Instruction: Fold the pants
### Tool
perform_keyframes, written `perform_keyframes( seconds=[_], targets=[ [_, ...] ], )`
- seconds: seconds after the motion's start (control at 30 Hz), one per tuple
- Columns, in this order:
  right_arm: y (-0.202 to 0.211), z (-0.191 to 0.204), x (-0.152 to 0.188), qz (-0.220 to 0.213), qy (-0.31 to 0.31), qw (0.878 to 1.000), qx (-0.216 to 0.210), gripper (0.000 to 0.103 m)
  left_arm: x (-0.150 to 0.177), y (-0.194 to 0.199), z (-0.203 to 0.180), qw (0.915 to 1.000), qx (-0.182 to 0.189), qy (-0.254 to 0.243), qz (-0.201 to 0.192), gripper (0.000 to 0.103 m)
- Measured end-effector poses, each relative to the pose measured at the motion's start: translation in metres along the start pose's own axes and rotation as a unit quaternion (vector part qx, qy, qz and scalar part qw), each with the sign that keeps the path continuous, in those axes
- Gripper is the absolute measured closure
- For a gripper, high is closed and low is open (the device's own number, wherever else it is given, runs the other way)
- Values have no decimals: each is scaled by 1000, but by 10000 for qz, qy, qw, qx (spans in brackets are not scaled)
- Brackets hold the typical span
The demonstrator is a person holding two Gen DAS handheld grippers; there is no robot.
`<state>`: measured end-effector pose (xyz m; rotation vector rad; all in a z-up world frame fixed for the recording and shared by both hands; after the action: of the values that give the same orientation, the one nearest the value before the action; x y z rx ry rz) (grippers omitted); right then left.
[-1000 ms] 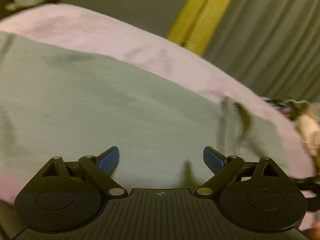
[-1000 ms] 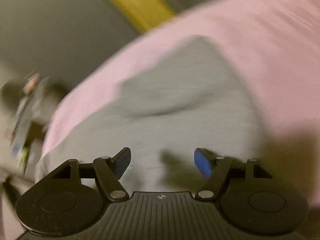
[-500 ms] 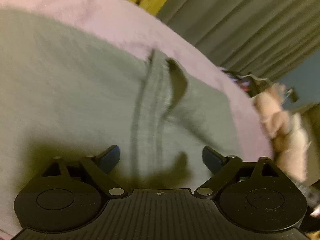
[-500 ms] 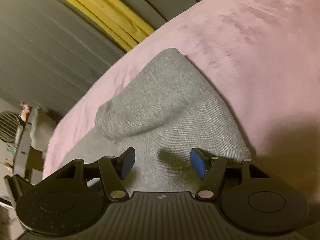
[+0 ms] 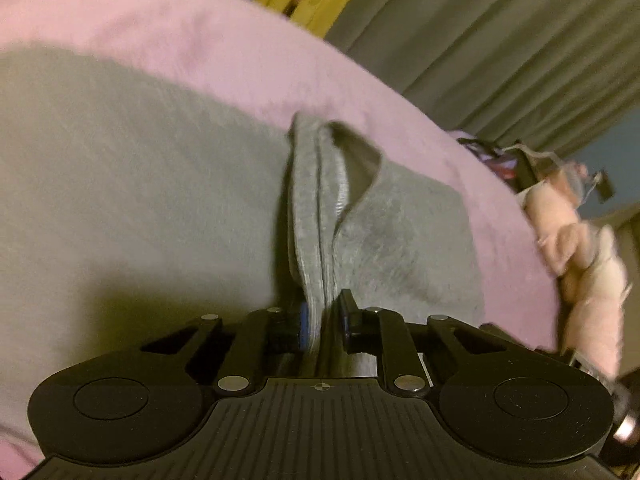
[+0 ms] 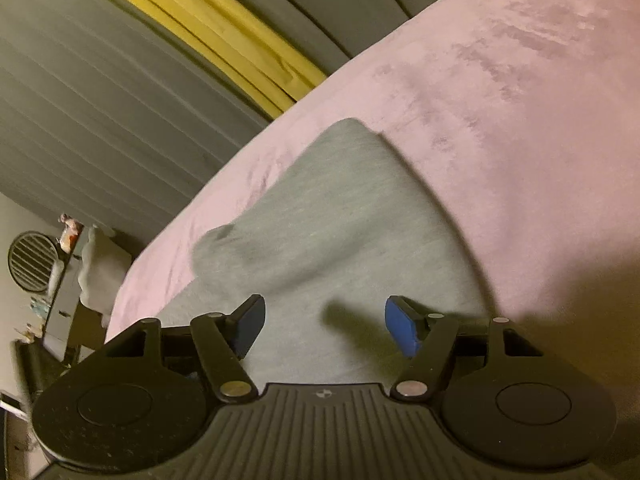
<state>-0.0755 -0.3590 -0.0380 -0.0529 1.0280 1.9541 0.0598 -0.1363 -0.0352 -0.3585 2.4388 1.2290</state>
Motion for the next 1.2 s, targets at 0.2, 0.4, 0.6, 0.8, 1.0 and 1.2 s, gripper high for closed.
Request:
perform_keyframes(
  seconds=[0.2,0.4,0.6,0.8,1.0,1.2],
  targets=[
    [-9,13,5,101,548,9981,279,36,10,19,36,9898,-1213,-671,-321,70],
    [-7,39,10,-294,1412,9879,573,77,21,40,31,9893,-1022,-488,-916,45],
    [-51,69,15,300,2518,9629,925,80,24,43,14,9897,-470,-852,-1045,41],
    [-107,99,-25,101,3029,9443,1282,81,36,11,19,9896,-772,-1170,-317,52],
    [-114,106,-26,-77,3190,9365,1453,79,34,15,21,9911,-721,-1054,-381,52],
    [-55,64,26,213,3225,9334,1558,66,14,26,31,9924,-681,-738,-714,52]
  ],
)
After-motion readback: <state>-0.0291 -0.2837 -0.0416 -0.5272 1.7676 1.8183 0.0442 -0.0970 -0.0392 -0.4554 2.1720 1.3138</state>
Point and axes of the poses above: each gripper's, at about its wrist camera, not at the fingertips, and y roughly against the way its jaws point, z to its left, x to its underside, the point moved 4 cm from there along -y, roughly the way its jaws point, and after that the axes turned 4 degrees about x, right-handed, at the moved point
